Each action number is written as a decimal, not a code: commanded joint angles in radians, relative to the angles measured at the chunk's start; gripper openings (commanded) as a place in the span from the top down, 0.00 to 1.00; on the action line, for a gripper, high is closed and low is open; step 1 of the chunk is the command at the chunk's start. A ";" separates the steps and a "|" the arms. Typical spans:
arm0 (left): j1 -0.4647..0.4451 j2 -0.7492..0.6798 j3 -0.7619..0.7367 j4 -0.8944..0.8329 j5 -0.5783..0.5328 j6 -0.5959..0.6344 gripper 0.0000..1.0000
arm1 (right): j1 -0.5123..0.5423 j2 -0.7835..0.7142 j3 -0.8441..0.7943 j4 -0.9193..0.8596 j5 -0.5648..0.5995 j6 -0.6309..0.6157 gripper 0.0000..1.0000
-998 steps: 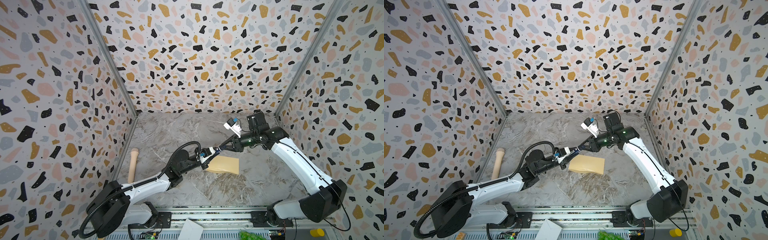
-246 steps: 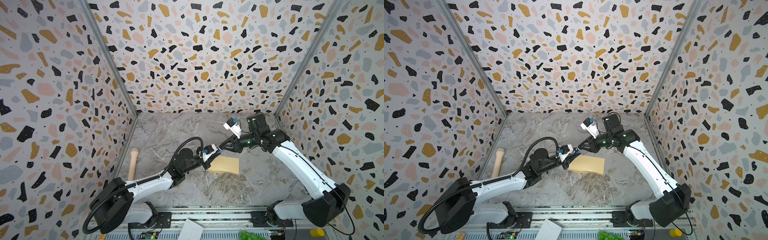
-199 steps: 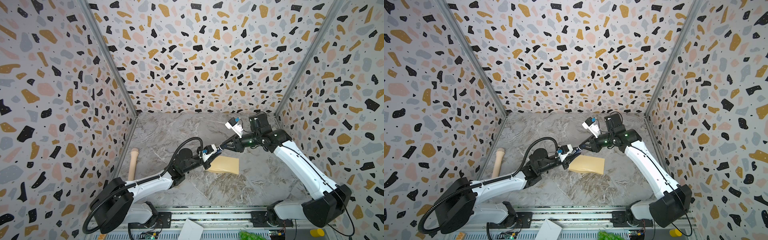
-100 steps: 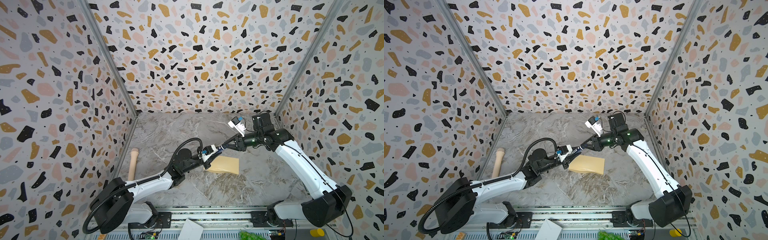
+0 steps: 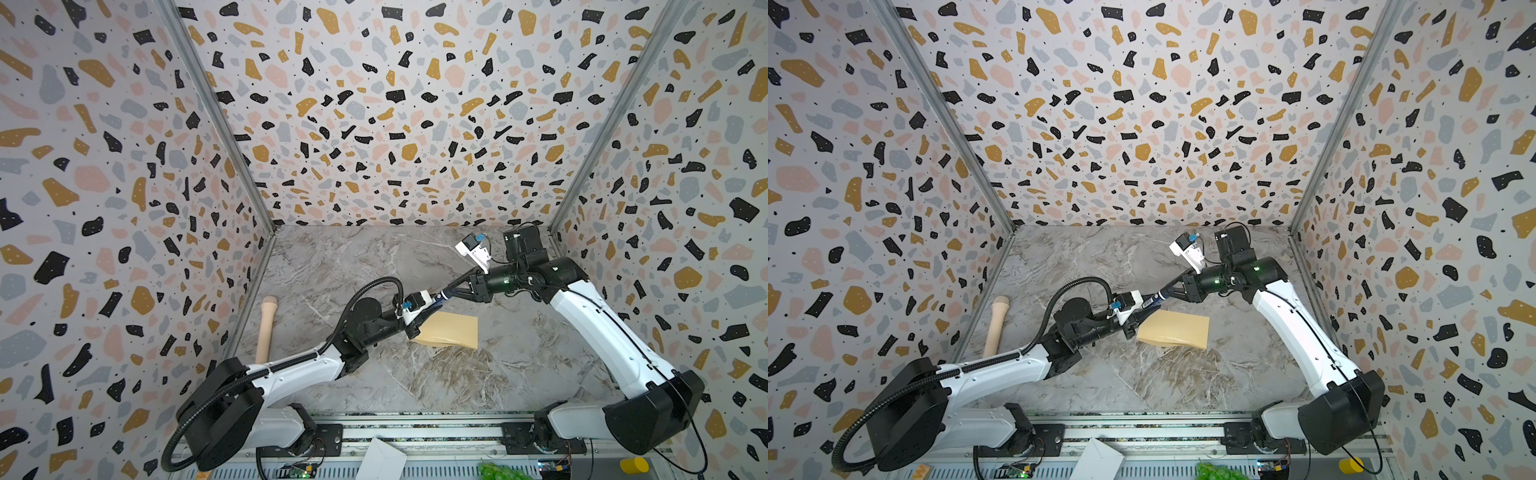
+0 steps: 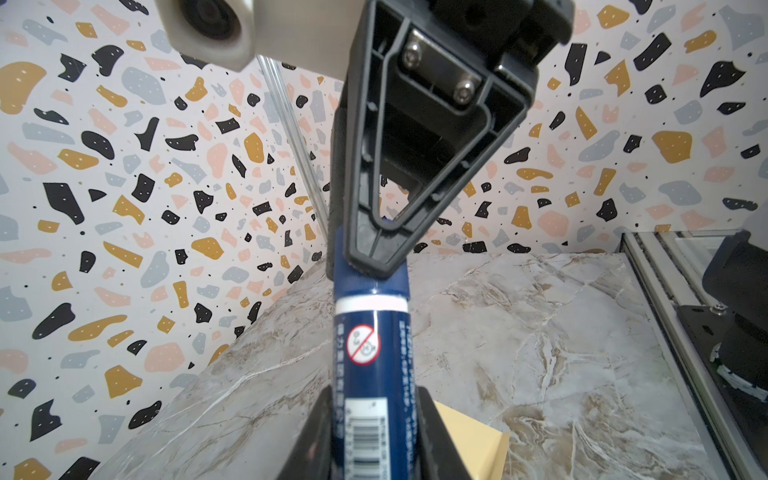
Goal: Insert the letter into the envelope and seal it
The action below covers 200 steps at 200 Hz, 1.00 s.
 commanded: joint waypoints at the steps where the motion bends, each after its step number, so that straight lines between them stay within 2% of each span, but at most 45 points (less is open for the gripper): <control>1: 0.020 -0.020 -0.027 -0.188 -0.002 -0.023 0.96 | 0.004 -0.053 0.024 0.111 0.140 -0.026 1.00; 19: 0.019 -0.043 -0.023 -0.167 0.015 -0.037 0.83 | 0.038 -0.050 0.005 0.129 0.165 -0.018 1.00; 31: 0.020 -0.051 -0.016 -0.160 0.021 -0.045 0.80 | 0.060 -0.045 0.003 0.130 0.176 -0.017 1.00; 51: 0.019 -0.052 -0.003 -0.170 0.027 -0.046 0.64 | 0.089 -0.039 -0.005 0.142 0.182 -0.008 1.00; 73: 0.018 -0.050 0.007 -0.170 0.036 -0.046 0.56 | 0.122 -0.033 -0.018 0.154 0.196 0.000 1.00; 106: 0.019 -0.053 0.015 -0.167 0.038 -0.041 0.51 | 0.151 -0.023 -0.038 0.171 0.203 0.009 1.00; 200: 0.018 -0.066 0.037 -0.184 0.013 -0.033 0.55 | 0.188 0.011 -0.046 0.165 0.234 0.004 1.00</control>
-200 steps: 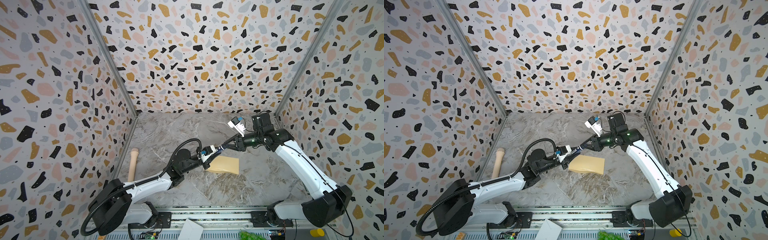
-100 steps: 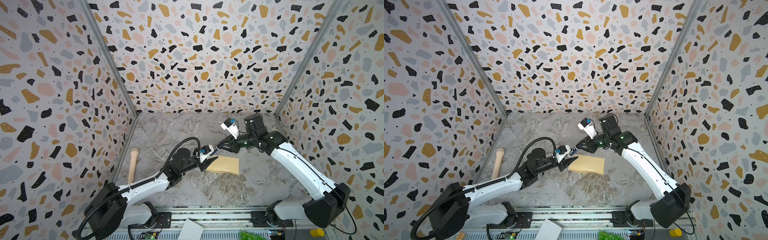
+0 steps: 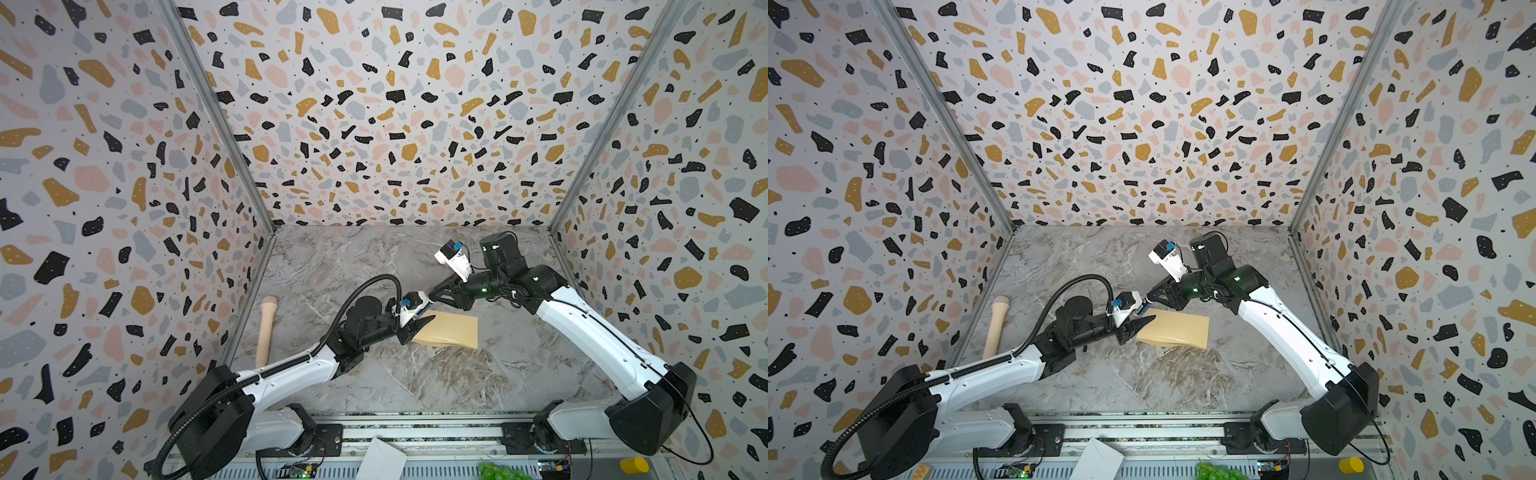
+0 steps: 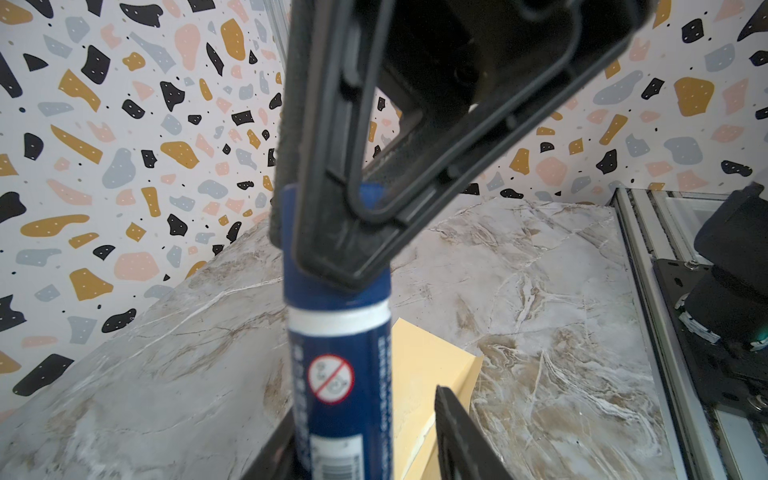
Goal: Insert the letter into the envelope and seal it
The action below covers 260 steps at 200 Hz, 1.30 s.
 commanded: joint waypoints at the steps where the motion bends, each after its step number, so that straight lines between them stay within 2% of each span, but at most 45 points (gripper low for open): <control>1: 0.000 -0.022 0.036 0.035 0.006 0.003 0.55 | 0.012 0.003 -0.002 0.027 0.013 -0.002 1.00; 36: 0.002 -0.023 0.047 0.030 -0.012 0.000 0.60 | 0.026 0.011 -0.007 0.019 0.019 -0.008 1.00; 68: 0.002 -0.023 0.048 0.030 -0.023 -0.001 0.70 | 0.029 0.012 -0.011 0.015 0.019 -0.011 1.00; 76: 0.003 -0.023 0.049 0.028 -0.021 0.001 0.78 | 0.032 0.012 -0.011 0.015 0.019 -0.012 1.00; 84: 0.002 -0.022 0.051 0.023 -0.019 0.002 0.93 | 0.032 0.013 -0.011 0.016 0.021 -0.011 1.00; 90: 0.002 -0.020 0.053 0.018 -0.017 0.007 1.00 | 0.031 0.013 -0.010 0.015 0.022 -0.011 1.00; 114: 0.001 -0.015 0.059 -0.015 -0.009 0.025 1.00 | 0.029 0.012 0.002 0.013 0.027 -0.012 1.00; 151: 0.002 -0.020 0.024 0.006 -0.150 -0.016 1.00 | -0.006 0.001 0.034 0.016 0.035 0.061 1.00; 178: 0.002 -0.011 -0.005 0.025 -0.171 -0.026 1.00 | -0.045 -0.017 0.047 0.012 0.038 0.084 1.00; 227: 0.026 0.037 -0.021 0.030 -0.030 -0.048 1.00 | -0.141 -0.047 0.082 -0.009 -0.010 0.037 1.00; 260: 0.051 0.066 -0.028 0.028 0.082 -0.049 1.00 | -0.154 -0.051 0.111 -0.029 -0.027 -0.040 1.00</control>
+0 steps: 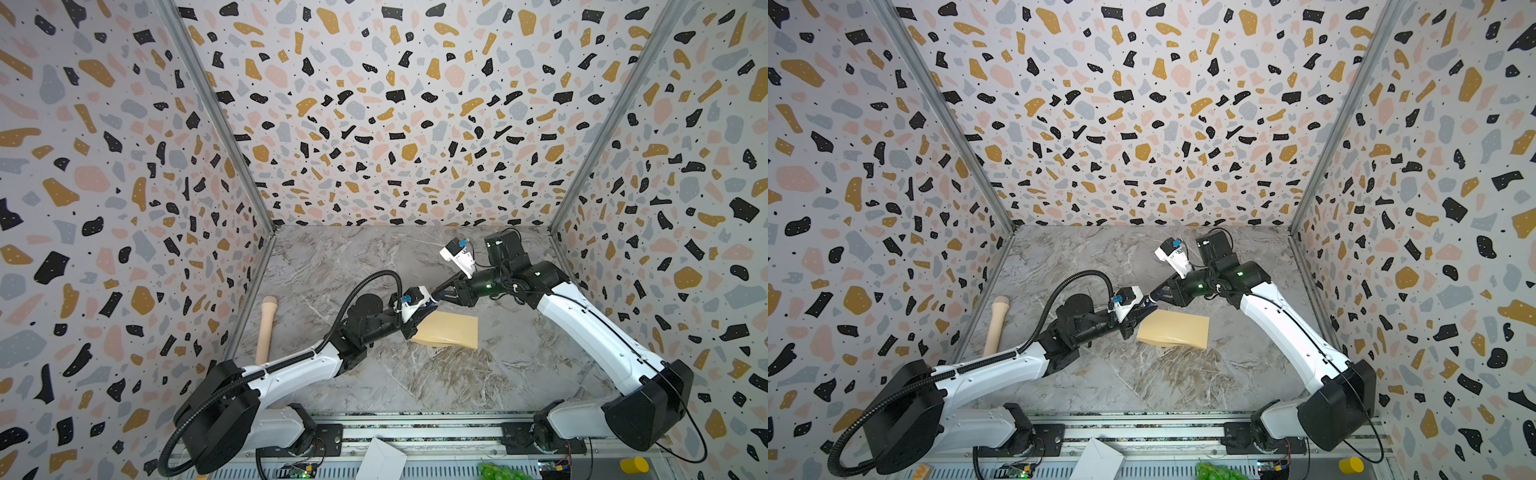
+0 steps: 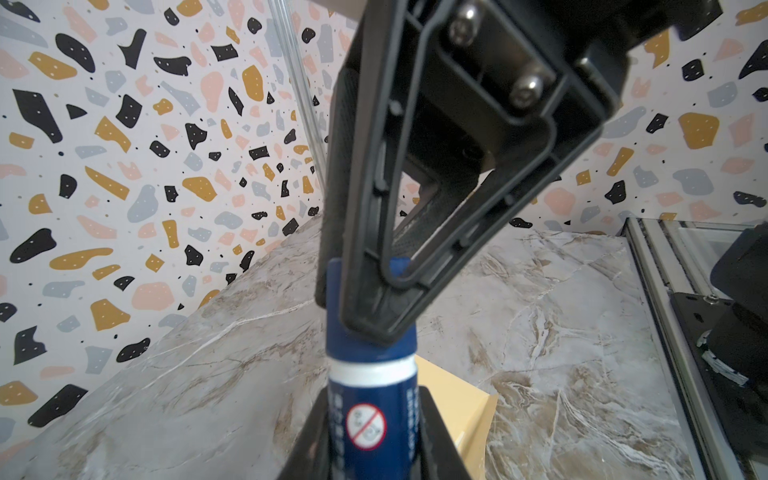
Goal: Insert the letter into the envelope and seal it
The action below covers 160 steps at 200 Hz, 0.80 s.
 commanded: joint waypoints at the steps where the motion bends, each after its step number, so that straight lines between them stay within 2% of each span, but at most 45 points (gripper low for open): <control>1: 0.041 0.024 -0.049 -0.080 0.083 -0.018 1.00 | -0.072 -0.067 0.096 0.017 0.062 -0.072 1.00; 38: 0.054 0.033 -0.071 -0.066 0.144 -0.015 1.00 | -0.081 -0.066 0.124 -0.019 0.009 -0.167 1.00; 66: 0.055 0.027 -0.091 -0.044 0.092 -0.025 1.00 | -0.088 -0.058 0.154 -0.024 0.010 -0.158 1.00; 90: 0.054 0.001 -0.118 -0.016 -0.013 -0.036 1.00 | -0.115 -0.046 0.171 -0.018 0.012 -0.070 1.00; 131: 0.053 -0.040 -0.155 0.019 -0.170 -0.040 1.00 | -0.124 -0.025 0.180 -0.009 0.094 0.084 1.00; 160: 0.042 -0.060 -0.172 0.025 -0.255 -0.015 1.00 | -0.121 -0.019 0.166 0.008 0.100 0.142 1.00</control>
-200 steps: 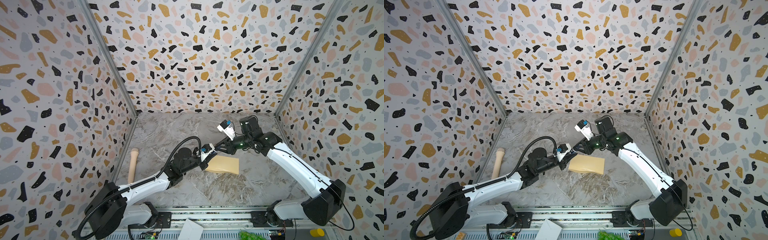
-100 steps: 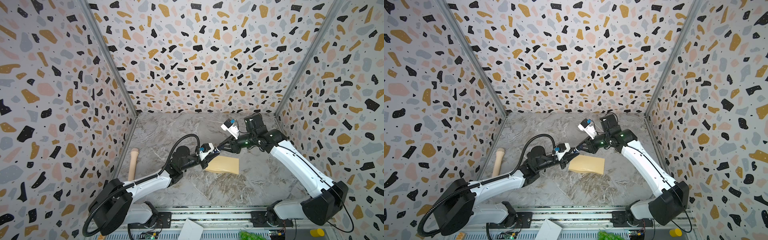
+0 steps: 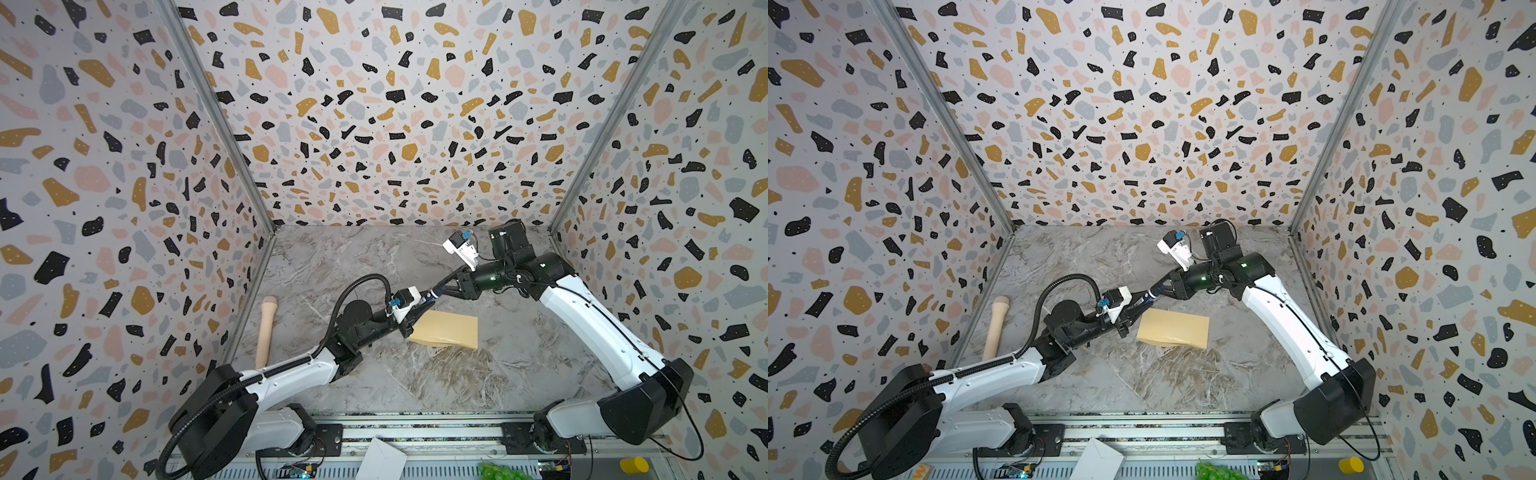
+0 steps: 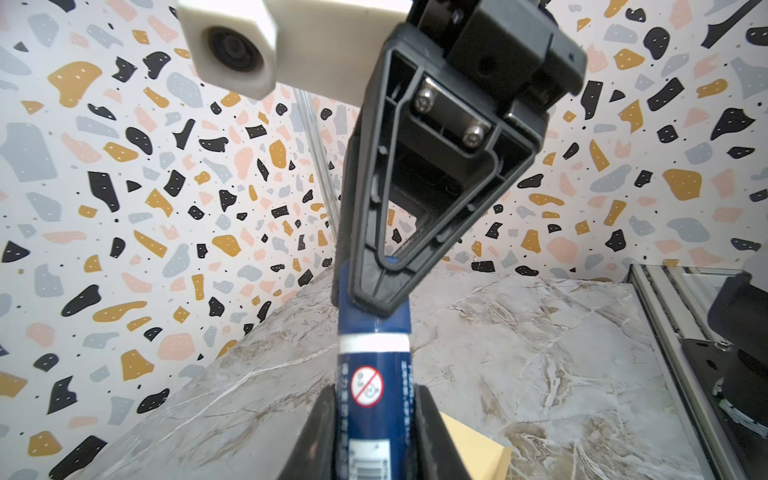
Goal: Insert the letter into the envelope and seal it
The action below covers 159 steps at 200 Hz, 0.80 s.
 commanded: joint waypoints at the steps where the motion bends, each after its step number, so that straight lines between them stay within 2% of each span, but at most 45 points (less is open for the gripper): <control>1: 0.035 -0.015 -0.090 -0.170 -0.222 0.000 1.00 | -0.092 -0.053 0.074 0.079 0.159 0.078 1.00; 33: 0.028 -0.009 -0.098 -0.173 -0.226 0.022 1.00 | -0.092 -0.045 0.079 0.073 0.165 0.071 1.00; 57: 0.028 0.004 -0.091 -0.181 -0.125 0.025 1.00 | -0.093 -0.047 0.085 0.079 0.122 0.010 1.00; 88: 0.033 0.024 -0.070 -0.182 0.075 0.016 1.00 | -0.080 -0.083 0.056 0.093 -0.024 -0.197 1.00; 115: 0.034 0.036 -0.053 -0.182 0.195 0.012 1.00 | -0.034 -0.123 0.037 0.055 -0.028 -0.387 1.00; 136: 0.034 0.042 -0.051 -0.181 0.215 0.012 1.00 | -0.024 -0.134 0.032 0.059 -0.024 -0.414 1.00; 159: 0.035 0.036 -0.055 -0.176 0.189 0.014 1.00 | -0.021 -0.124 0.035 0.057 -0.035 -0.392 1.00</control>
